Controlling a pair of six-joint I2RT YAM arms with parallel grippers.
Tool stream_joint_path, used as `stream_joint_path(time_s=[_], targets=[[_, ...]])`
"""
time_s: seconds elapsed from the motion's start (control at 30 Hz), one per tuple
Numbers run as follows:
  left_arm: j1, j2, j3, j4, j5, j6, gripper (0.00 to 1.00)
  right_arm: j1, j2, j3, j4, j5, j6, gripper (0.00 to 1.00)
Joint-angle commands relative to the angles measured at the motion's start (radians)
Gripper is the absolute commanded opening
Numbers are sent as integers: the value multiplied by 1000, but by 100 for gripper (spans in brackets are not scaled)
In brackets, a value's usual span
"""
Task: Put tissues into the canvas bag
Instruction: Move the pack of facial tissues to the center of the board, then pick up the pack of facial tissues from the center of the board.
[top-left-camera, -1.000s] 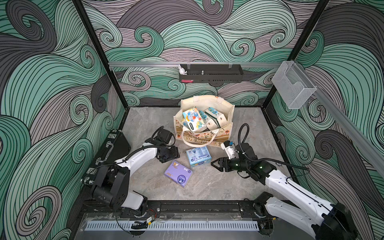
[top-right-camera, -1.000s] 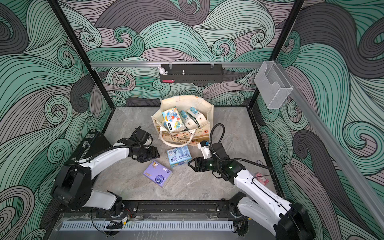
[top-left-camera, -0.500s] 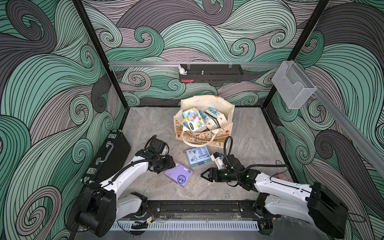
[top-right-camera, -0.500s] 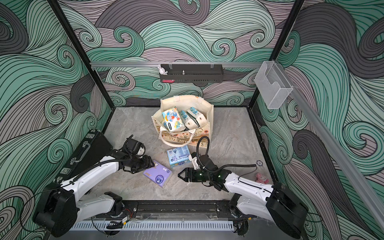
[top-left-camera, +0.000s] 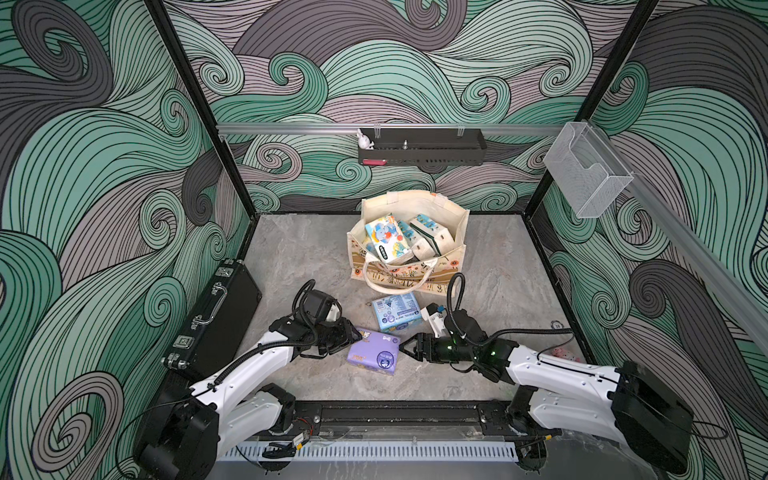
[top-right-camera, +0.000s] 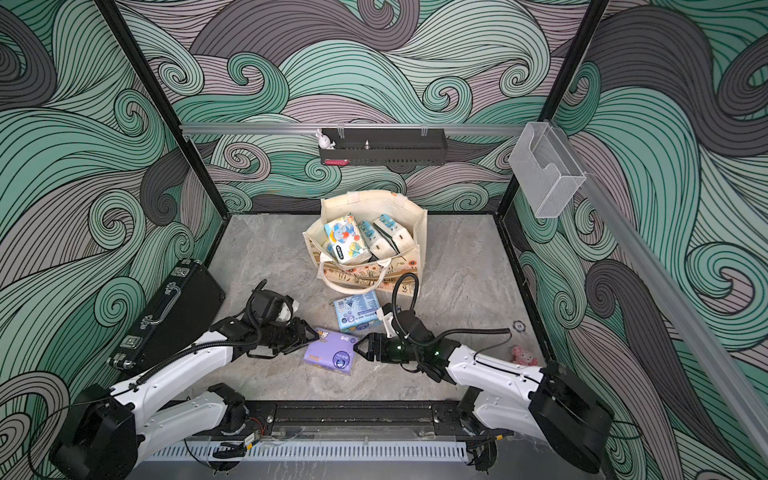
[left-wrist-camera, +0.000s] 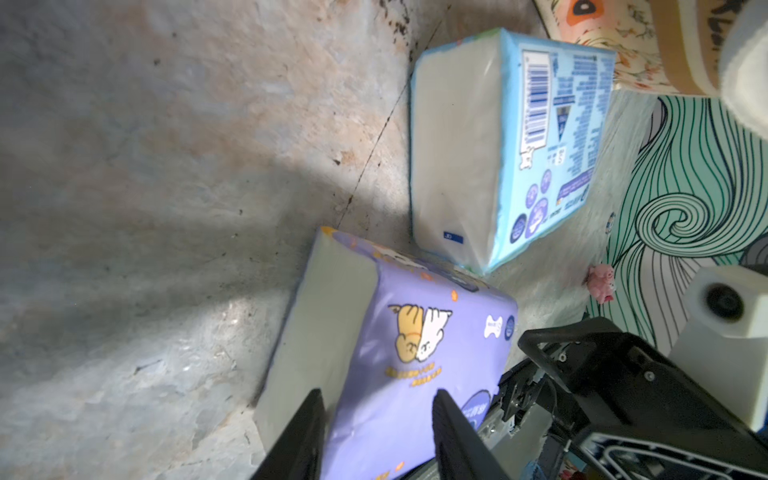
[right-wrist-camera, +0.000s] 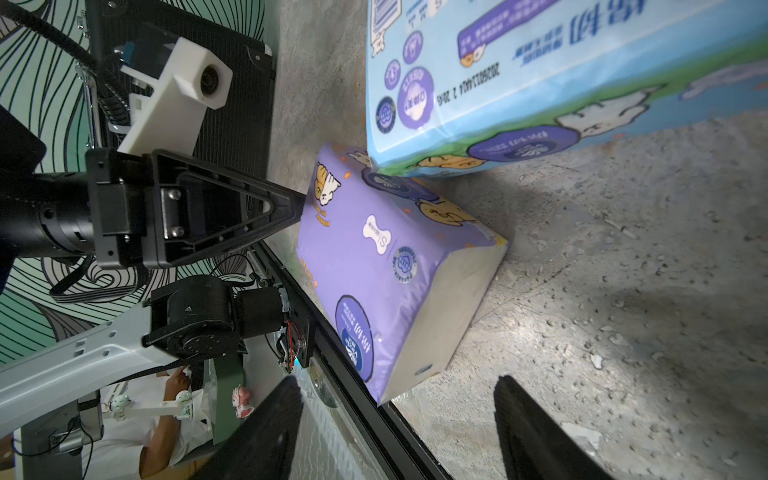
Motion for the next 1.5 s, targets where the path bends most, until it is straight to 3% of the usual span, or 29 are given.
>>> stream_joint_path(time_s=[0.0,0.3,0.43,0.6,1.1,1.47], targets=[[-7,-5,-18,21,22,-15,38,5,-16,-24,11,20,9,74],[-7,10,-68,25,20,1,28,5,18,-38,46,-1,12,77],[-7,11,-98,25,9,9,16,5,59,-35,72,-24,15,85],[-7,16,-129,12,-24,21,5,6,135,-35,171,-63,54,88],[-5,3,-172,-33,-54,60,4,14,367,45,357,-99,122,85],[-4,12,-170,-22,-42,57,4,36,539,66,640,-162,241,72]])
